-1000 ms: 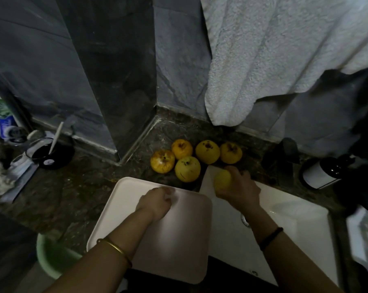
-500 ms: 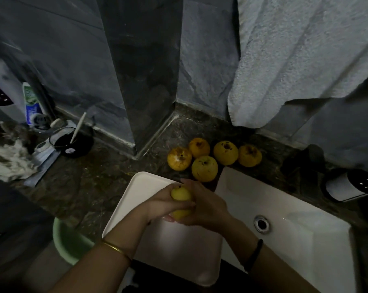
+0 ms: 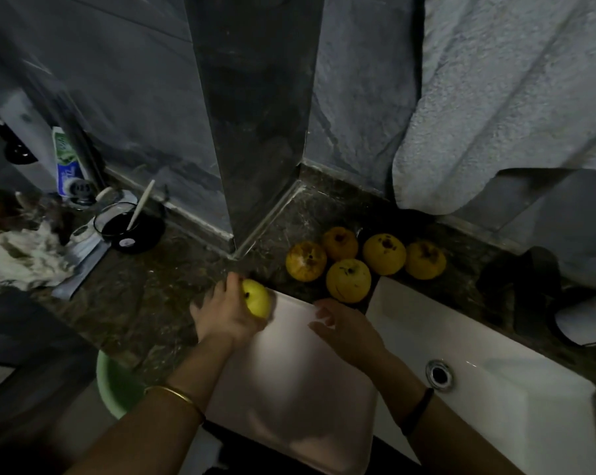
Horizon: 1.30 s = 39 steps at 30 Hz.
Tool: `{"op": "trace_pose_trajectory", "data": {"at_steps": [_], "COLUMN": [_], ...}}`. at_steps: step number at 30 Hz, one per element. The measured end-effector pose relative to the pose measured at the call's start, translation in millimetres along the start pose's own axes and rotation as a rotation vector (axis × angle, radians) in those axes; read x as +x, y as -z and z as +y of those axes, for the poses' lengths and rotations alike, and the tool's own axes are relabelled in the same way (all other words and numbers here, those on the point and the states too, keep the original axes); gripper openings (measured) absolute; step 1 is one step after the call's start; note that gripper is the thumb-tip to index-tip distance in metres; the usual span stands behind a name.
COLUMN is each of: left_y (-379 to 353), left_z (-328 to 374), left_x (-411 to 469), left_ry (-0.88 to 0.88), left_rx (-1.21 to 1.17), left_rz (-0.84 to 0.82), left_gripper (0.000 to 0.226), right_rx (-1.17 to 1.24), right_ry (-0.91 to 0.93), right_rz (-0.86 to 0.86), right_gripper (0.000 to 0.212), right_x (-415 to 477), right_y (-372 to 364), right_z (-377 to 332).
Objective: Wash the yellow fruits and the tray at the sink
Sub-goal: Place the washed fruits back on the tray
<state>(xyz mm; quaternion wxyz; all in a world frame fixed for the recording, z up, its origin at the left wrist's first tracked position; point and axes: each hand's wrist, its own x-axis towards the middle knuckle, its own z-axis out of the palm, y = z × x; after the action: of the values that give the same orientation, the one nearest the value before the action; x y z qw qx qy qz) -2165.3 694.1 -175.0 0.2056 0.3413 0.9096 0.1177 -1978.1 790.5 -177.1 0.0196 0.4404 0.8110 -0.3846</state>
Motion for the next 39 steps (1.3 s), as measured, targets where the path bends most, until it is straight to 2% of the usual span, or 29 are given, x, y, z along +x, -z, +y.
{"op": "trace_pose_trajectory", "data": {"at_steps": [7, 12, 14, 16, 19, 22, 25, 32, 36, 39], "left_y": [-5.1, -0.9, -0.1, 1.5, 3.6, 2.9, 5.4, 15.1, 21.7, 21.7], "left_z": [-0.6, -1.0, -0.6, 0.4, -1.2, -8.5, -9.5, 13.5, 21.8, 26.2], "left_x": [0.3, -1.3, -1.8, -4.3, -6.9, -8.9, -11.1, -12.5, -18.4, -20.9], "left_ry": [-0.02, -0.051, -0.097, -0.118, -0.163, -0.317, -0.415, -0.451, -0.373, -0.335], "left_rx": [0.104, 0.145, 0.139, 0.139, 0.163, 0.243, 0.383, 0.525, 0.628, 0.622], "left_rz": [0.046, 0.072, 0.072, 0.065, 0.088, 0.205, 0.235, 0.175, 0.104, 0.086], "left_gripper": [0.086, 0.092, 0.087, 0.076, 0.064, 0.053, 0.042, 0.033, 0.027, 0.03], "right_rx": [-0.055, -0.01, -0.046, -0.023, 0.001, -0.005, 0.053, 0.166, 0.348, 0.52], "right_ry": [-0.133, -0.188, -0.203, -0.237, -0.249, -0.248, -0.211, -0.186, -0.203, -0.181], "right_rz": [0.395, 0.478, 0.508, 0.537, 0.5, 0.427, 0.449, 0.442, 0.426, 0.383], "right_gripper": [0.027, 0.022, 0.028, 0.049, 0.084, 0.103, 0.101, 0.087, 0.098, 0.086], "right_x": [1.8, 13.4, 21.7, 28.6, 39.3, 49.7, 55.6, 56.5, 43.8, 32.0], "right_y": [12.8, 17.5, 18.1, 18.7, 17.1, 11.9, 6.2, 15.1, 37.7, 65.9], "right_z": [8.2, 16.7, 16.5, 14.7, 12.7, 14.4, 17.7, 20.6, 20.0, 22.8]}}
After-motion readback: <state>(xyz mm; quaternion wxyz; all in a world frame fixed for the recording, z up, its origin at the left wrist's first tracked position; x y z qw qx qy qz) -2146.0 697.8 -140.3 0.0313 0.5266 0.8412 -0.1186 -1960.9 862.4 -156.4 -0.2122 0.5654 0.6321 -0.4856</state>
